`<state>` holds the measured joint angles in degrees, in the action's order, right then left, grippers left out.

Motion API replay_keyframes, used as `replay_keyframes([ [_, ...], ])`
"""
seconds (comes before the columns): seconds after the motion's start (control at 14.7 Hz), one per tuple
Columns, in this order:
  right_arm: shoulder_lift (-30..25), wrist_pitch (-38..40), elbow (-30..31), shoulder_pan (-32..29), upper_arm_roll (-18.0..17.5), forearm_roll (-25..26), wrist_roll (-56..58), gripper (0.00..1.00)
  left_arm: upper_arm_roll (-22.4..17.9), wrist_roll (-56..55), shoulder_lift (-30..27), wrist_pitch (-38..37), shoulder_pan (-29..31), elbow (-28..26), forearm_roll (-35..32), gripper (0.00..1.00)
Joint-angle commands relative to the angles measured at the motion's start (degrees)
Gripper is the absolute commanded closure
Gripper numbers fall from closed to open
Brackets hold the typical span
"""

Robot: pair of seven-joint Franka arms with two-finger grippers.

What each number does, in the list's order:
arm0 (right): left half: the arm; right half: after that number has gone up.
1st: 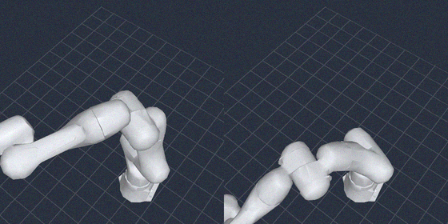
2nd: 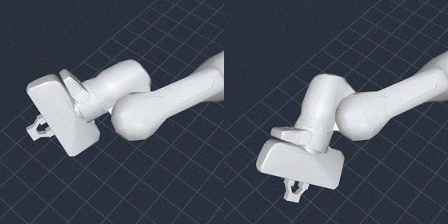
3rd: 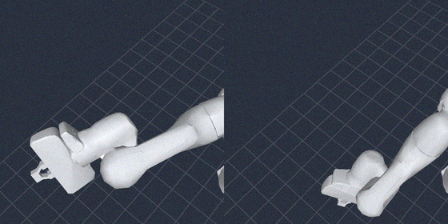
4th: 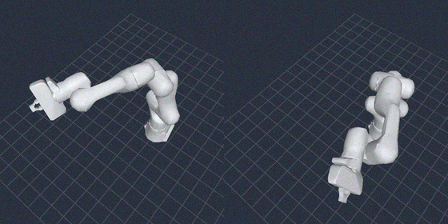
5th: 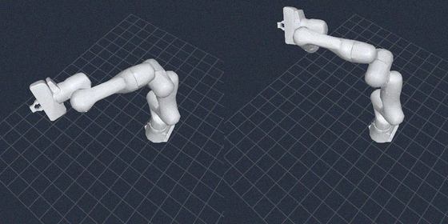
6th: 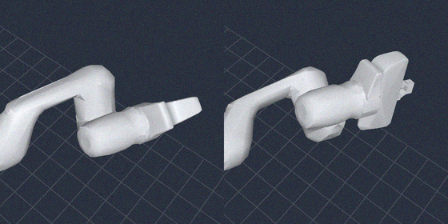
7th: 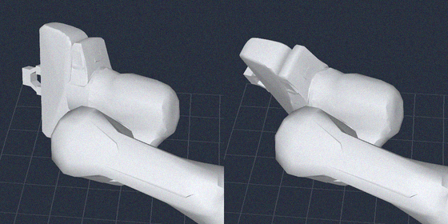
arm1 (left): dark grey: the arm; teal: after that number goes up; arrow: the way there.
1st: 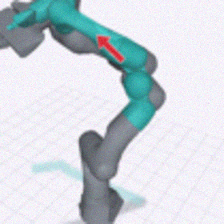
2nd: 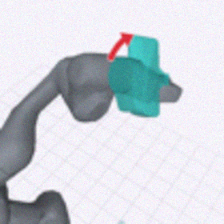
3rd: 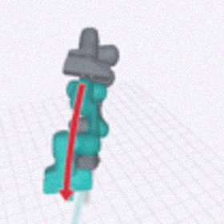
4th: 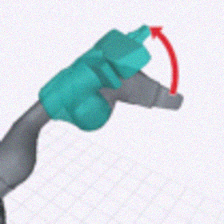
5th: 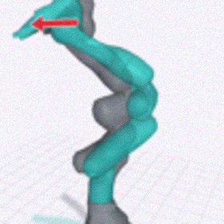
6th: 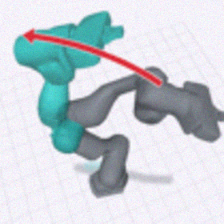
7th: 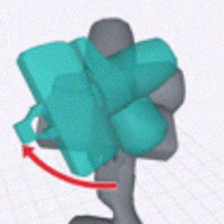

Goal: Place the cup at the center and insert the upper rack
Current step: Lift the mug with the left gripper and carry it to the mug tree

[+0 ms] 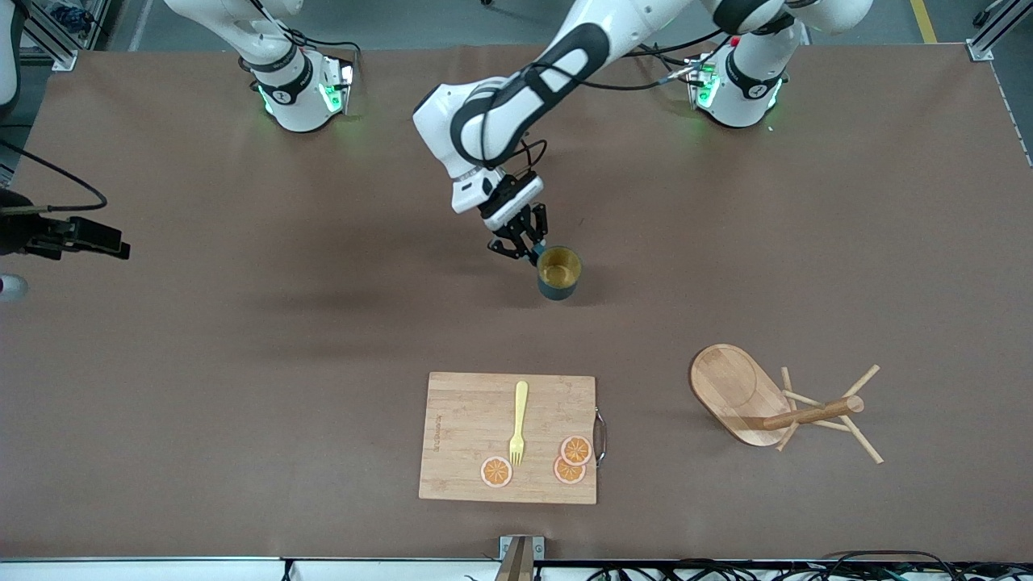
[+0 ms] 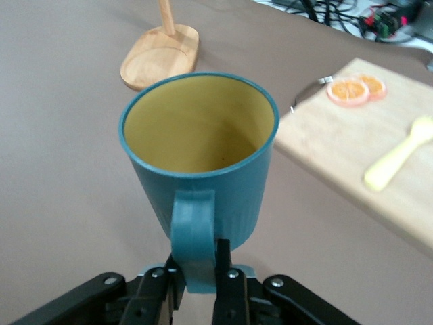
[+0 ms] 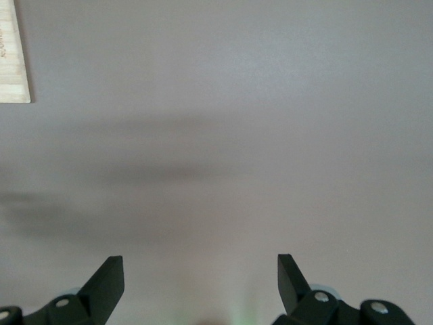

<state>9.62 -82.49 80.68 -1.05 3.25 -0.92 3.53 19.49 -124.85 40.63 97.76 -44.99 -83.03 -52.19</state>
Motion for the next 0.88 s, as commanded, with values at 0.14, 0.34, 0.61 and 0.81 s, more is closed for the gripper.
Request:
replay_keyframes([
  [0.14, -9.52, -2.15, 9.49, -0.45, -1.23, 1.10, -1.16, 0.00, 0.55, 13.29, -9.16, 3.83, 12.27, 2.08, 12.97, 1.00],
  [0.34, -12.34, -1.36, 10.11, 0.00, -1.05, 1.01, -1.25, 0.00, 0.72, 21.81, -11.01, 5.95, 19.39, 4.19, 21.75, 1.00],
  [0.61, -14.80, -0.57, 10.99, 0.00, -0.79, 0.57, -1.25, 0.00, 0.81, 27.55, -11.37, 8.49, 27.04, 7.70, 35.98, 1.00],
  [0.81, -16.21, 0.93, 10.91, 0.26, 0.53, -0.57, -1.25, 0.00, 0.99, 31.58, -12.41, 11.57, 32.23, 7.97, 46.97, 1.00],
])
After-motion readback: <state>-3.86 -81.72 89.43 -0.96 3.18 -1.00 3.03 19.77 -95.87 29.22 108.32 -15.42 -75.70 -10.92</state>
